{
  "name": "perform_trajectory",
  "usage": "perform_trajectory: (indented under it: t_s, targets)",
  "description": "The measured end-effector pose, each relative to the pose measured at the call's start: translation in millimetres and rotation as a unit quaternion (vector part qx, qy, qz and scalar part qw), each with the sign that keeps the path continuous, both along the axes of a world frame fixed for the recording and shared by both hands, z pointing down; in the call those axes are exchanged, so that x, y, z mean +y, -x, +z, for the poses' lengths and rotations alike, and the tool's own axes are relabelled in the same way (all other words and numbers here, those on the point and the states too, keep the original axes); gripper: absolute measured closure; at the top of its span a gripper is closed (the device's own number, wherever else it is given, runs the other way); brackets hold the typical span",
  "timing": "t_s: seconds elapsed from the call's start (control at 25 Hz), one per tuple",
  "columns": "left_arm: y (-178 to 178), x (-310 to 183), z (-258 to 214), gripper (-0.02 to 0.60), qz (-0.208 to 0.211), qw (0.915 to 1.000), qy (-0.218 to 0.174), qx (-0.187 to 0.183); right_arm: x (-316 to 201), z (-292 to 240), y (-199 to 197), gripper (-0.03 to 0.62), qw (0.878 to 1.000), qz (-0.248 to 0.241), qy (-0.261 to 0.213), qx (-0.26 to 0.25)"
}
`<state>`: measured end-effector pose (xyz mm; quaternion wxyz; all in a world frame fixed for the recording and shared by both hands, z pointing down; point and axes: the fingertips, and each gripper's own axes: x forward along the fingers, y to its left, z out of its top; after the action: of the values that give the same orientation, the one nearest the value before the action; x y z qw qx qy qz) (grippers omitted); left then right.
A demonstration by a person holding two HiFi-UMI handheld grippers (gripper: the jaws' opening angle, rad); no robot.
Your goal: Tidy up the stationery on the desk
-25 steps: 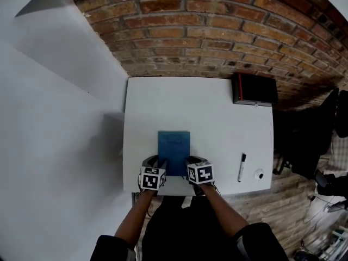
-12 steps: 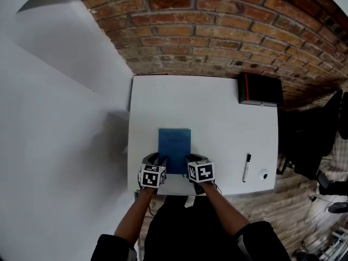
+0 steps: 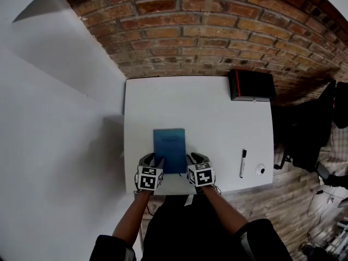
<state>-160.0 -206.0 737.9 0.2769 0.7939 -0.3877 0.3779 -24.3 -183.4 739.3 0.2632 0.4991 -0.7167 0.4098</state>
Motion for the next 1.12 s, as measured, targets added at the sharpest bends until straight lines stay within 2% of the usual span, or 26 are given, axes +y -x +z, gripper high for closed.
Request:
perform_trajectory:
  t_s: [0.12,0.52,0.72,0.8,0.96,1.12]
  targets:
    - [-12,2,-14,0.399,0.023,0.9993,-0.031,0.001,7,-11,-28,0.5,0.999,0.038,-0.026,-0.006]
    - [-74,20,-48,0.417,0.093,0.9916,-0.073,0.053,47,-33,-130,0.5,0.988,0.137,-0.061,0.034]
    - [-101,34,-57,0.47,0.133,0.9861,-0.074,0.067,70,-42,-167,0.5,0.981,0.171,-0.069,0.058]
    - [-114,41,-59,0.554,0.152,0.9831,-0.066,0.078,79,-43,-186,0.5,0.977,0.184,-0.069,0.084]
    - [-132,53,-64,0.568,0.176,0.9785,-0.056,0.091,97,-39,-224,0.499,0.969,0.2,-0.06,0.132]
    - [-142,60,-67,0.568,0.191,0.9752,-0.052,0.099,110,-31,-243,0.494,0.97,0.19,-0.038,0.147]
